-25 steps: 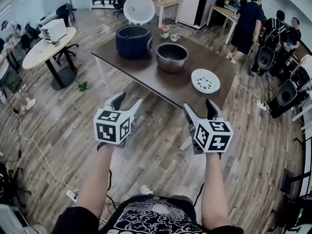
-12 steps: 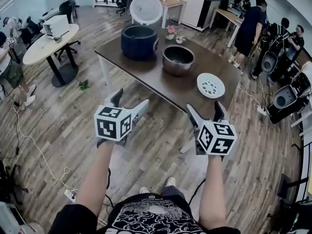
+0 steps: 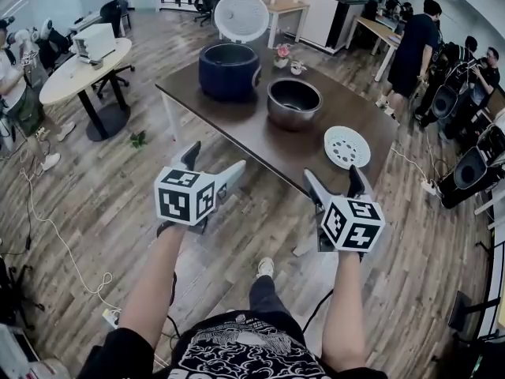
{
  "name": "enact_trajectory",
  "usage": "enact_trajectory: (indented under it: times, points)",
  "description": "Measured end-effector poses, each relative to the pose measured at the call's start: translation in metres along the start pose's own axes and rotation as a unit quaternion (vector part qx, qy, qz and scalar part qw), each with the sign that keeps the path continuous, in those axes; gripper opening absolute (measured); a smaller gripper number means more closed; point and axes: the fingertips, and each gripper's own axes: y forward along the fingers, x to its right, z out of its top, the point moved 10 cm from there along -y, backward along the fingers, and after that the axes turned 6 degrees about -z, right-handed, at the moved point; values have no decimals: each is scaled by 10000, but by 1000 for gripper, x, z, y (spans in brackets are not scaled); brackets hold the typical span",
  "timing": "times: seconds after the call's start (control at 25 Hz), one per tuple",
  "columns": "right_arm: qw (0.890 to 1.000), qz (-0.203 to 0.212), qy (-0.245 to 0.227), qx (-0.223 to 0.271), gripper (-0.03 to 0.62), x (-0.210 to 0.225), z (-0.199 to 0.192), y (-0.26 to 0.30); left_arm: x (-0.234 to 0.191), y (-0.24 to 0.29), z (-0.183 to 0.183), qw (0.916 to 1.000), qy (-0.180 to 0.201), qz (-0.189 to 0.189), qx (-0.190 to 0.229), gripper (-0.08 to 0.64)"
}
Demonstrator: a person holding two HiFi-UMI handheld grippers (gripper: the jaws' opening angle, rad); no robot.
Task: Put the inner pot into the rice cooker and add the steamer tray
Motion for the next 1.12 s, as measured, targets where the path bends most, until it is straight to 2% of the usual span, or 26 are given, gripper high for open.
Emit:
enact_trajectory:
  times: [0.28,0.72,1.12]
  points:
    - [9999,150,26,-79,485,30,3,57,-14,57,7,9999,-109,32,-77,486]
    - [9990,331,154,-263,485,83,21,157,-34,157,34,9994,-73,184,-301,486]
    - [9976,534,218,-393,485,125,31,226,-47,224,57,9985,-128,414,-326,486]
